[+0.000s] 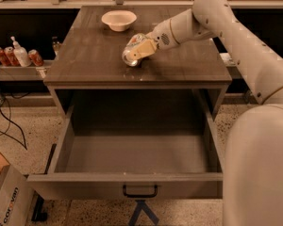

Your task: Pick 7up can from top drawer and place on counter

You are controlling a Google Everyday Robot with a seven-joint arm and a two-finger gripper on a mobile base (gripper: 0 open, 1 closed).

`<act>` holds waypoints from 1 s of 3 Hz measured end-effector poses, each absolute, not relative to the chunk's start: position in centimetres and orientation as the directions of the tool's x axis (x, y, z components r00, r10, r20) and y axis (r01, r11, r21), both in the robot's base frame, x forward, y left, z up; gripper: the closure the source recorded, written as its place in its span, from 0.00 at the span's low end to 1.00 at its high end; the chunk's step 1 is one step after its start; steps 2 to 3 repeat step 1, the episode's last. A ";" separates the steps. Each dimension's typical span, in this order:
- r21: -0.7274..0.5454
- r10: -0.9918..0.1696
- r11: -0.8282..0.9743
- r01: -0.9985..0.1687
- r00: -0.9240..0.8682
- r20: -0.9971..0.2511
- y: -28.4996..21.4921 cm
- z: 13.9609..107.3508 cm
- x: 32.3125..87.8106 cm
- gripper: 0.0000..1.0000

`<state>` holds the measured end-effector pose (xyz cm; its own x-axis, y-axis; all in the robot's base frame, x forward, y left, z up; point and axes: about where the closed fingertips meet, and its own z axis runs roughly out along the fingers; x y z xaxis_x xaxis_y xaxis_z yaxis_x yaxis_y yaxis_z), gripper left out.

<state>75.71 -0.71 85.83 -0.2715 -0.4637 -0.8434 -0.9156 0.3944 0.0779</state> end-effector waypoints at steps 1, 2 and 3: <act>0.078 -0.464 0.394 -0.916 -0.271 -0.843 -0.7 85.8 75.7 0.00; 0.078 -0.464 0.394 -0.916 -0.271 -0.843 -0.7 85.8 75.7 0.00; 0.078 -0.464 0.394 -0.916 -0.271 -0.843 -0.7 85.8 75.7 0.00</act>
Offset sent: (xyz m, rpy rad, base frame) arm 0.0000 0.0000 0.0000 0.0000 0.0000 0.0000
